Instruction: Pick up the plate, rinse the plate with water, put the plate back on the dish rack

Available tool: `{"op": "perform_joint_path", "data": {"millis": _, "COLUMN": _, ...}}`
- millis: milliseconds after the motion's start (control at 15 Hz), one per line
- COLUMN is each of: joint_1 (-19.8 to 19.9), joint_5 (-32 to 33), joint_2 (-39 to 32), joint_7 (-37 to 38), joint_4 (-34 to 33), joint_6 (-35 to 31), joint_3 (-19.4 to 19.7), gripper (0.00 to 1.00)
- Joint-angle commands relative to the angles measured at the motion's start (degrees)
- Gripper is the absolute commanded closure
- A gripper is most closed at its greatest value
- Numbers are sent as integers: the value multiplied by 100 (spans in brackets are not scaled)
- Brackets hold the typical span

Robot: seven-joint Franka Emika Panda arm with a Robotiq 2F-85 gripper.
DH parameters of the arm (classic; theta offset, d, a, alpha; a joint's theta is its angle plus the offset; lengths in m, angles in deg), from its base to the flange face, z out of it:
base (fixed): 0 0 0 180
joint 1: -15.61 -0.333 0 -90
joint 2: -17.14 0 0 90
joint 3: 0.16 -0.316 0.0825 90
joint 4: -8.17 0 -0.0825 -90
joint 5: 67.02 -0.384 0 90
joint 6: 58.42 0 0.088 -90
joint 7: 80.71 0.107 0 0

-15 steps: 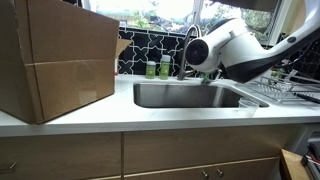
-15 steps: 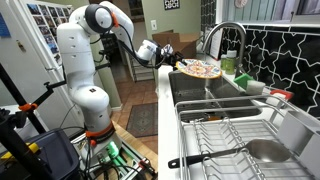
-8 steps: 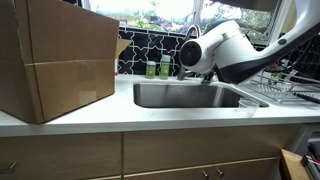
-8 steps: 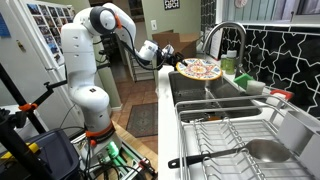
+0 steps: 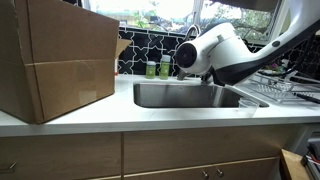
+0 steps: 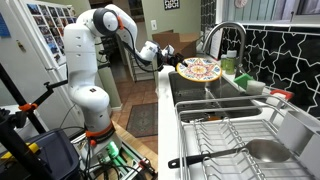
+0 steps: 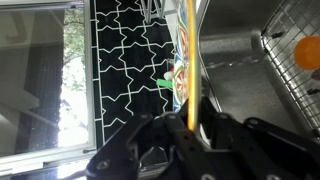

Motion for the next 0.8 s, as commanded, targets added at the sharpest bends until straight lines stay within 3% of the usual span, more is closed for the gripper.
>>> {"op": "perform_joint_path", "data": {"millis": 0, "joint_1": -54, "joint_5": -68, "joint_2": -75, "joint_7": 257, "joint_4": -130, "joint_6": 198, "joint_3": 31, "gripper": 97}}
{"op": "perform_joint_path", "data": {"millis": 733, "joint_1": -44, "joint_5": -83, "joint_2": -259, "joint_7": 723, "joint_4": -242, "joint_6": 356, "joint_3": 75, "gripper": 97}}
